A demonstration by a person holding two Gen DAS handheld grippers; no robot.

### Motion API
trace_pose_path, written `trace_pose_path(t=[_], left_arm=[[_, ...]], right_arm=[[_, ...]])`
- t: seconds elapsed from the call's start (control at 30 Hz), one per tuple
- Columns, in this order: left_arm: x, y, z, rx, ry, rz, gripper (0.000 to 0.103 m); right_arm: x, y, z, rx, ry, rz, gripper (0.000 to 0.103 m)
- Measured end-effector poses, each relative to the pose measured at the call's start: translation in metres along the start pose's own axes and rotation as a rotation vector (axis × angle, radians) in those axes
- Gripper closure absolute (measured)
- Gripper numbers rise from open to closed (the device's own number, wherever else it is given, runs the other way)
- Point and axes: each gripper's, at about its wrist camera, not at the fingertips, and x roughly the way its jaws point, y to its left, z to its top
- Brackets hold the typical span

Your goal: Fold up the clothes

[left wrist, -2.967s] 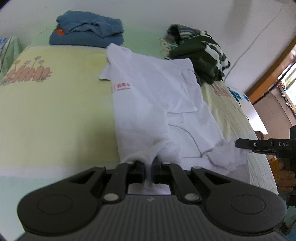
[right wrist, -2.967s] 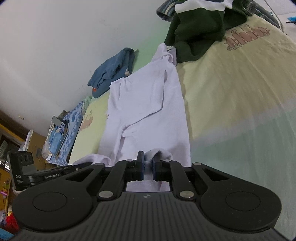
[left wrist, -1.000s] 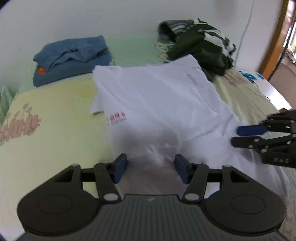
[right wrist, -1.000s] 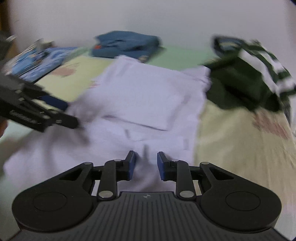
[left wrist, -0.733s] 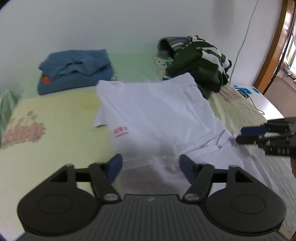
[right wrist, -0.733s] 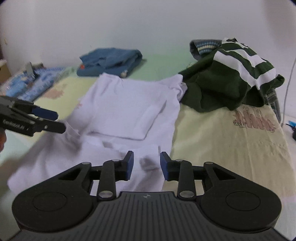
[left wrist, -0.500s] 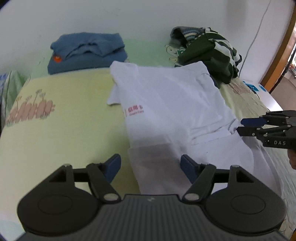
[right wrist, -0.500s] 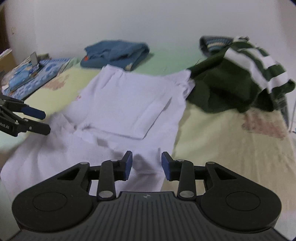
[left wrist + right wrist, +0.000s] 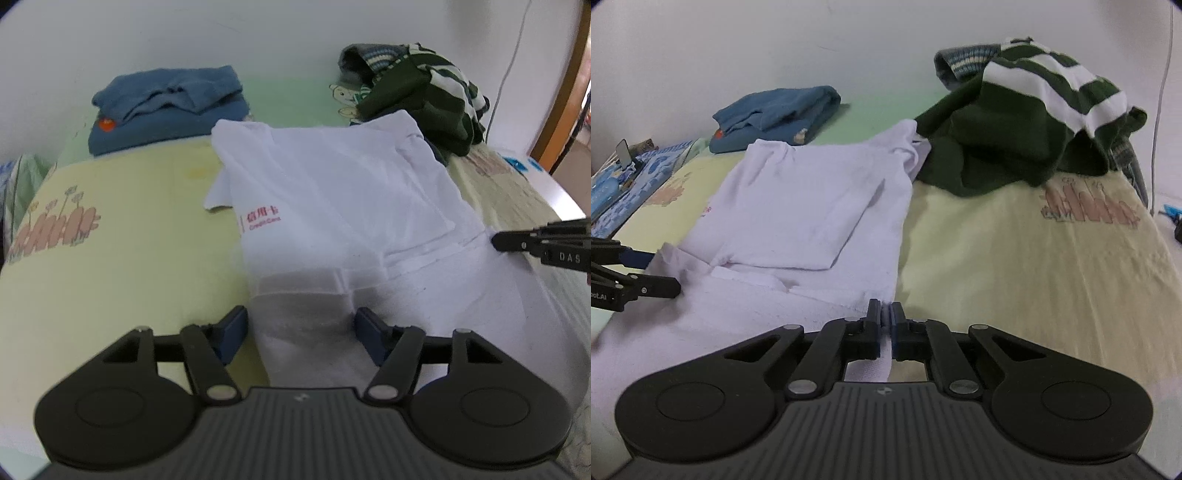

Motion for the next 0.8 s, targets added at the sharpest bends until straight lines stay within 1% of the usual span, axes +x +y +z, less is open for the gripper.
trace_pose_path(t=[0.07,0.13,0.2,0.27,0.3,0.33,0.4,0.5,0.57,0.63,0.7,0.77,0.8], left_arm=[[0.0,0.003,0.001,-0.009,0.001,-0.003,0.033],[-0.006,0.006,0.004,-0.022,-0.002,-0.001,0.039],[-0.027,0.008,0.004,-0.005,-0.029,-0.015,0.039],[-0.048,0.011,-0.001,-0.001,-0.028,-0.034,0.037],[-0.059,0.013,-0.006,-0.005,-0.02,-0.051,0.036],[-0.069,0.014,-0.012,-0.007,-0.008,-0.064,0.036],[-0.088,0.014,-0.027,-0.012,0.025,-0.086,0.036],[-0.104,0.01,-0.053,-0.048,0.096,-0.146,0.036],[-0.108,0.003,-0.065,-0.055,0.128,-0.165,0.037],[-0.107,-0.002,-0.071,-0.074,0.139,-0.187,0.037],[-0.101,-0.005,-0.075,-0.088,0.159,-0.212,0.037],[-0.095,-0.007,-0.079,-0.1,0.18,-0.238,0.037],[-0.092,-0.009,-0.08,-0.096,0.185,-0.242,0.039]], right_arm=[[0.0,-0.001,0.001,0.01,0.002,-0.012,0.095],[-0.006,-0.005,0.004,0.036,0.002,-0.021,0.083],[-0.025,-0.01,0.002,0.068,0.012,0.035,0.081],[-0.045,-0.014,0.001,0.1,0.023,0.096,0.077],[-0.057,-0.012,-0.004,0.117,0.044,0.127,0.074],[-0.066,-0.009,-0.012,0.109,0.068,0.136,0.073],[-0.083,0.0,-0.028,0.085,0.114,0.148,0.072],[-0.102,0.017,-0.052,0.025,0.177,0.149,0.07],[-0.106,0.027,-0.061,0.0,0.19,0.149,0.07],[-0.109,0.036,-0.07,-0.023,0.202,0.149,0.063],[-0.107,0.04,-0.073,-0.029,0.194,0.141,0.06],[-0.104,0.045,-0.075,-0.067,0.197,0.124,0.059],[-0.103,0.046,-0.077,-0.081,0.197,0.119,0.058]])
